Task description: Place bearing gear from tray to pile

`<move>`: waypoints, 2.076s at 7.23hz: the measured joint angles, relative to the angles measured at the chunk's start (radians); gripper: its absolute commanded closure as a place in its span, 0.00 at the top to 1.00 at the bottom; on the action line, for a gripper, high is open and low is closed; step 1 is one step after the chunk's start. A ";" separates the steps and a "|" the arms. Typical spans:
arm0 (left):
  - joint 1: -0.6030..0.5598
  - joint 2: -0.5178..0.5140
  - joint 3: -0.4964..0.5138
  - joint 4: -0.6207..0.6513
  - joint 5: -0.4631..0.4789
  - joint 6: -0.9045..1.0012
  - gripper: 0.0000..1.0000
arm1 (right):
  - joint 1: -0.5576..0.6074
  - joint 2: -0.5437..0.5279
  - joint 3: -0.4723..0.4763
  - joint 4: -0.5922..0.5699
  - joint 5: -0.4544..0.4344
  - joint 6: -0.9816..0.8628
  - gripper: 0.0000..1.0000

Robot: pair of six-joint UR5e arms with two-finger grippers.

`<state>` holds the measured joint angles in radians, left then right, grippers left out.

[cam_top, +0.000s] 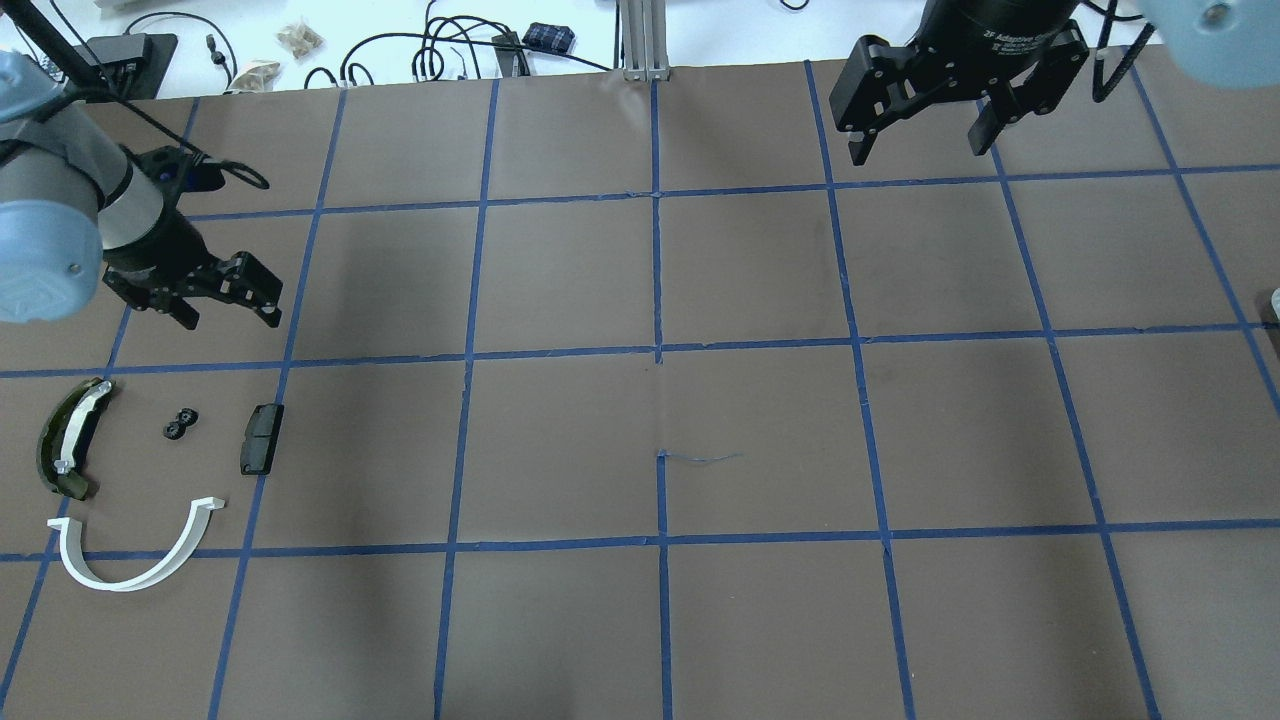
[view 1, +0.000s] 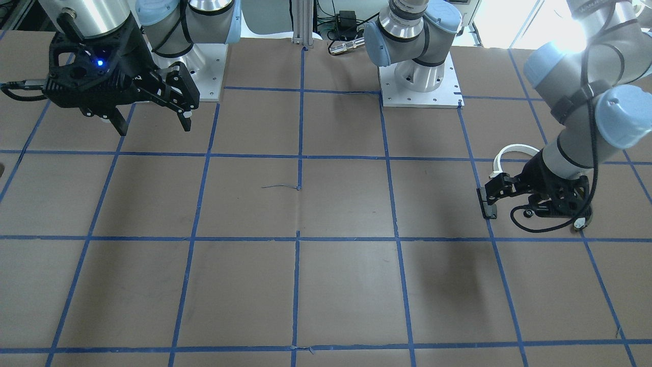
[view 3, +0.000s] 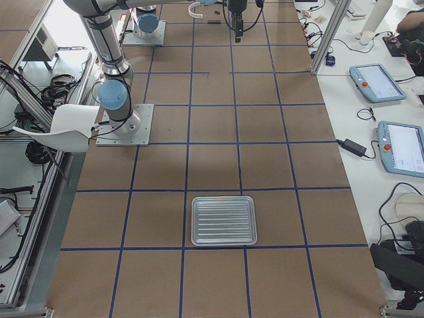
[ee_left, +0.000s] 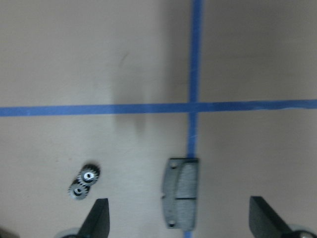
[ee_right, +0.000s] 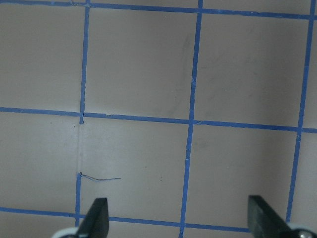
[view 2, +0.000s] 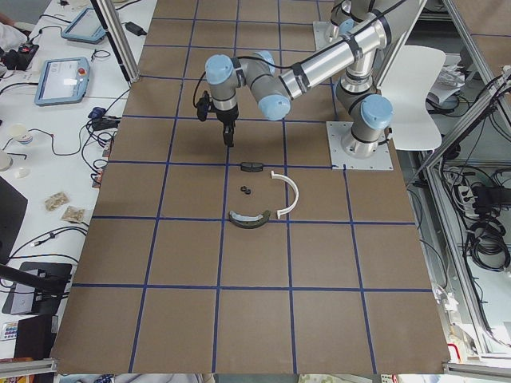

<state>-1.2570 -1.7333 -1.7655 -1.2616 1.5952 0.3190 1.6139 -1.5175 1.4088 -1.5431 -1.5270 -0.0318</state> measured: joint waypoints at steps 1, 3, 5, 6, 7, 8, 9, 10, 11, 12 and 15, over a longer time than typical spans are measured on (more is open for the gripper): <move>-0.074 0.026 0.069 -0.087 0.001 -0.102 1.00 | 0.000 0.000 0.000 0.000 0.000 0.001 1.00; -0.204 0.083 0.208 -0.261 -0.004 -0.237 1.00 | 0.000 0.000 0.000 0.001 -0.003 -0.006 1.00; -0.306 0.149 0.258 -0.326 -0.003 -0.269 1.00 | 0.000 -0.001 0.001 -0.014 -0.009 -0.009 1.00; -0.323 0.167 0.266 -0.334 -0.004 -0.274 1.00 | 0.000 -0.001 0.001 -0.019 -0.012 -0.010 1.00; -0.324 0.178 0.268 -0.354 -0.007 -0.282 1.00 | 0.000 -0.002 0.001 -0.022 -0.014 -0.011 1.00; -0.313 0.184 0.269 -0.377 -0.010 -0.292 1.00 | 0.000 -0.005 0.001 -0.023 -0.017 -0.011 1.00; -0.300 0.186 0.271 -0.386 -0.012 -0.298 1.00 | 0.000 -0.005 0.001 -0.023 -0.018 -0.011 1.00; -0.293 0.186 0.272 -0.389 -0.012 -0.301 1.00 | 0.000 -0.006 0.001 -0.023 -0.018 -0.012 1.00; -0.291 0.187 0.273 -0.389 -0.012 -0.302 1.00 | 0.000 -0.008 0.001 -0.022 -0.017 -0.013 1.00; -0.292 0.187 0.273 -0.389 -0.012 -0.302 1.00 | 0.000 -0.008 0.001 -0.022 -0.015 -0.013 1.00; -0.294 0.186 0.273 -0.383 -0.012 -0.303 1.00 | 0.000 -0.009 0.001 -0.022 -0.012 -0.011 1.00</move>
<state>-1.5507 -1.5477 -1.4922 -1.6450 1.5834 0.0158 1.6137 -1.5262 1.4097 -1.5647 -1.5385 -0.0432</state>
